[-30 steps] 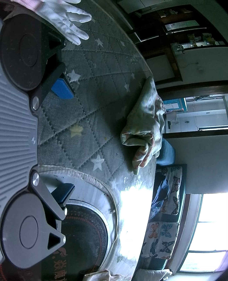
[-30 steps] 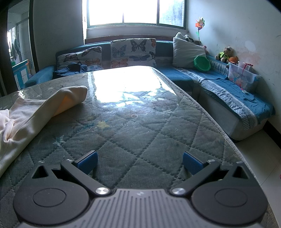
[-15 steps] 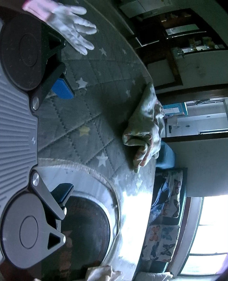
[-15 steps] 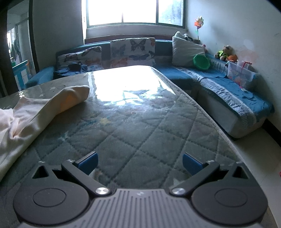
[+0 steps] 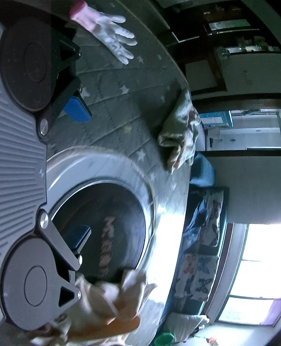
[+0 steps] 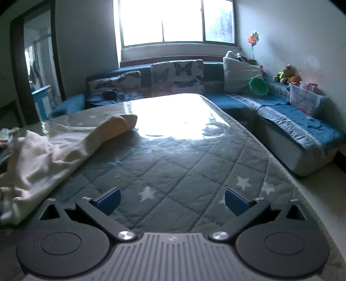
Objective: Fold clothes
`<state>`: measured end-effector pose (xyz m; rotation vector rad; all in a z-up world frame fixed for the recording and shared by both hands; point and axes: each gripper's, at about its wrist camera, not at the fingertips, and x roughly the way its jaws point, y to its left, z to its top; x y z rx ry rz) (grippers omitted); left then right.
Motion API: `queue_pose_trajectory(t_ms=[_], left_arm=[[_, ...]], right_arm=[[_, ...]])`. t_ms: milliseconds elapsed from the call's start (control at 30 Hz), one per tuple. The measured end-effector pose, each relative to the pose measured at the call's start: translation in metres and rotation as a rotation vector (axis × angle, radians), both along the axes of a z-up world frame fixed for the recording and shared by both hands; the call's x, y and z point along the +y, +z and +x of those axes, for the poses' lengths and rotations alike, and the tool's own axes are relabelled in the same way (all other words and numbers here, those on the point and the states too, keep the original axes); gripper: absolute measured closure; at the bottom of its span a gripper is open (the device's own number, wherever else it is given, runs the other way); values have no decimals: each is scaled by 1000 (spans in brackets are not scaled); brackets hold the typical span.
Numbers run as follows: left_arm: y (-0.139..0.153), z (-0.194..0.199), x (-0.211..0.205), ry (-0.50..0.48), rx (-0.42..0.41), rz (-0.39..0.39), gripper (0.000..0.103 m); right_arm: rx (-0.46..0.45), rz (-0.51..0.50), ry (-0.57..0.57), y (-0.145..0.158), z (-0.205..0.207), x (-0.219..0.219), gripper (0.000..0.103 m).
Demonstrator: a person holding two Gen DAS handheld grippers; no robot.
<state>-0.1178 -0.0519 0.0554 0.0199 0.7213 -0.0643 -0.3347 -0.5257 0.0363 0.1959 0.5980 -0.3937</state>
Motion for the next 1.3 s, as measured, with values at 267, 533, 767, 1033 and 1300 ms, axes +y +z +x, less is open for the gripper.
queue_pose_trajectory(t_ms=[267, 533, 767, 1033, 1300], left_arm=[[7, -41, -21, -62, 21, -25, 0], [24, -87, -39, -117, -4, -20, 0], [41, -121, -57, -200, -10, 5, 0], [44, -130, -78, -212, -28, 36, 0], [45, -105, -84, -199, -11, 44, 0]], right_arm=[[-9, -10, 93, 15, -17, 30, 0], [-18, -29, 169, 28, -32, 70, 0], [-40, -36, 234, 42, -50, 105, 0], [-42, -41, 297, 49, -52, 132, 0], [-11, -46, 324, 54, -29, 141, 0]])
